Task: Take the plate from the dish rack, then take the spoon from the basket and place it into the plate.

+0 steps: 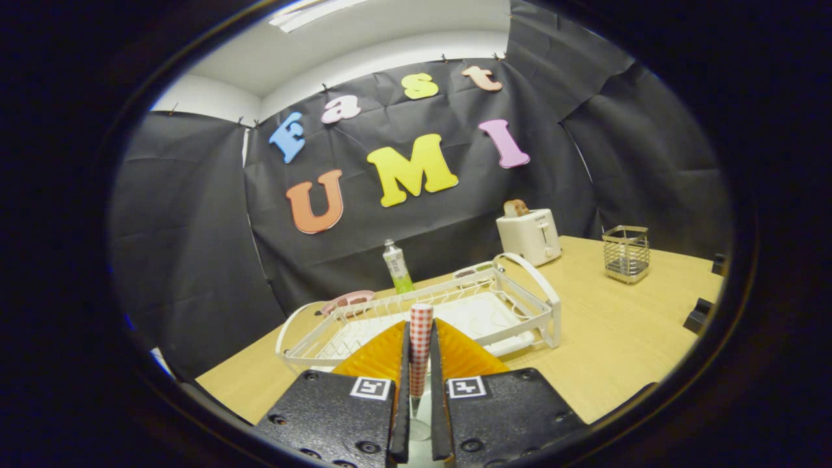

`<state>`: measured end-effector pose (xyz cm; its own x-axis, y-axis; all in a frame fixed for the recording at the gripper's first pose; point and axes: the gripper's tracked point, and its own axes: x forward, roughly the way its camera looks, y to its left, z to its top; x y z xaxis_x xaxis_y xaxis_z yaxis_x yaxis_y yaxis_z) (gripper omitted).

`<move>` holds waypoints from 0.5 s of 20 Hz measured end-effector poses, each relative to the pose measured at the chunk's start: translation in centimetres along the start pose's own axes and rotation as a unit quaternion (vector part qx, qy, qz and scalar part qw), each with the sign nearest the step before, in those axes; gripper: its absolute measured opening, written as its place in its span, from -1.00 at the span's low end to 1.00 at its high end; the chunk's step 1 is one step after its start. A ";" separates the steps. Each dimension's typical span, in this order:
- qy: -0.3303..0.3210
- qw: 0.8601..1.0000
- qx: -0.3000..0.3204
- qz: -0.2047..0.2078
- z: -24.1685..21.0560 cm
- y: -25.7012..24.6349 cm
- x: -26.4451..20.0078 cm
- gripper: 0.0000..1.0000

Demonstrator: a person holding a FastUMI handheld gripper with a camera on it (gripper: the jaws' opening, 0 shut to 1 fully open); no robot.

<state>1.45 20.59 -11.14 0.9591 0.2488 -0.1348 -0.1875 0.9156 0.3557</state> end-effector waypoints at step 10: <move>-0.043 0.999 -0.023 -0.005 2.8 -1.6 -1.2 0.49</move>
<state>1.14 17.97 -8.94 0.9753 0.2133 -0.0567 -0.1857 0.9318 0.3118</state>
